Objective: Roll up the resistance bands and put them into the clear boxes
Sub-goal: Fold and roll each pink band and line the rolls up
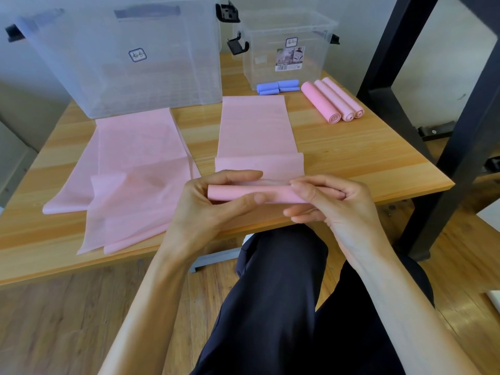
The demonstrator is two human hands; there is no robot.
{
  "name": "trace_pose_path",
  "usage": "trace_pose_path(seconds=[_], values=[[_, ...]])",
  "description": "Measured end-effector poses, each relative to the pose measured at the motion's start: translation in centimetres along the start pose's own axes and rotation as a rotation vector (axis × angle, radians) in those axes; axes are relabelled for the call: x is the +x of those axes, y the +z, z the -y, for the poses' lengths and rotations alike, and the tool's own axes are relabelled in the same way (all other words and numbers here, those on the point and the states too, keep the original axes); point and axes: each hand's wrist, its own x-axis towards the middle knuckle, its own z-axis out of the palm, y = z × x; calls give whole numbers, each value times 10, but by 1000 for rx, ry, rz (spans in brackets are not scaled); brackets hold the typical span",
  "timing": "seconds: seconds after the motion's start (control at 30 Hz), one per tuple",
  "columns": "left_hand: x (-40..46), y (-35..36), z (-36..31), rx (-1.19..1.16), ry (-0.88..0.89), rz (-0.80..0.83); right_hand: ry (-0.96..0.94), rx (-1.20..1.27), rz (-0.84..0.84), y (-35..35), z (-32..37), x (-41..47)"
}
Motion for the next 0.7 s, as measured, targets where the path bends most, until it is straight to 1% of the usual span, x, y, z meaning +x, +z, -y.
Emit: trace_pose_path(seconds=[0.1, 0.2, 0.33, 0.5, 0.7], values=[[2, 1, 0, -1, 0, -17, 13, 1, -5, -1, 0, 1], [8, 0, 0, -30, -23, -48, 3, -7, 52, 0, 1, 3], [13, -4, -2, -36, -24, 21, -22, -20, 27, 0, 3, 5], [16, -7, -3, 38, 28, 99, 31, -33, 9, 0, 3, 6], [19, -5, -4, 77, 99, 79, 120, -14, 29, -1, 4, 11]])
